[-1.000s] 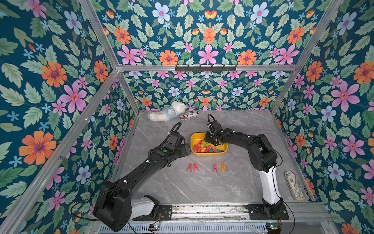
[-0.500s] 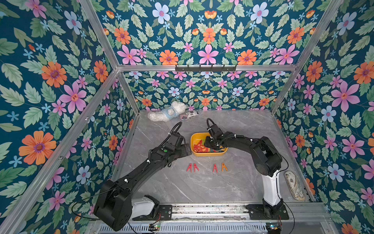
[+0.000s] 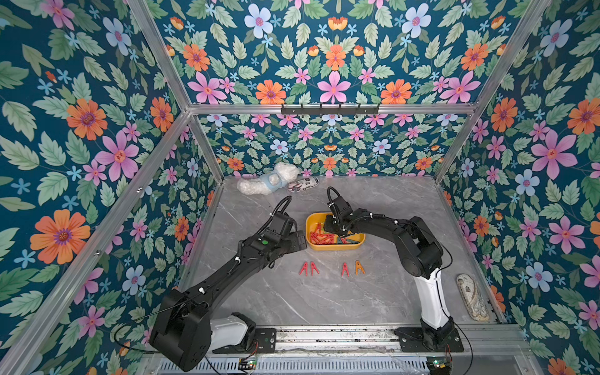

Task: Take the clothespins out of the storage box
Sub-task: Adjust the clothespin in the storage box.

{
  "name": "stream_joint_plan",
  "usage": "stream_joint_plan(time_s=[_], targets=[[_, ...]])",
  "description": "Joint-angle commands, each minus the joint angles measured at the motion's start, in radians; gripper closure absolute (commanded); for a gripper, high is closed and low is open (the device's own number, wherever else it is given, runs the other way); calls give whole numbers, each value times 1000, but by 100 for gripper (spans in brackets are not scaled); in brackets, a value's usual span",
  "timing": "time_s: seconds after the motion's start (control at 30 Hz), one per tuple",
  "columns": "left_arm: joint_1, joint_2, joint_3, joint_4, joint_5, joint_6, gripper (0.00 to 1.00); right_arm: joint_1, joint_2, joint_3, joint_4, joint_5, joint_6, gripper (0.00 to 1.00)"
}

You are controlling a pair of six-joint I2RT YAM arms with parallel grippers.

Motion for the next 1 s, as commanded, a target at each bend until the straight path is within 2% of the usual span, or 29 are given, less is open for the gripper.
stream_joint_plan(time_s=[0.0,0.3,0.47,0.73,0.97], targets=[[1,4,4,9,-7,9,0,6,30,21,-151,66,-33,58],[2,3,6,11,-5,10,0,5,-17,-30,-182,159,-50,62],[2,4,6,12,0,10,0,4,-83,-94,-106,133,-58,60],[2,-4,0,20,8,5,0,4,-138,-98,-99,124,-61,56],[2,-7,-7,24,17,4,0,4,-157,-147,-94,108,-37,67]])
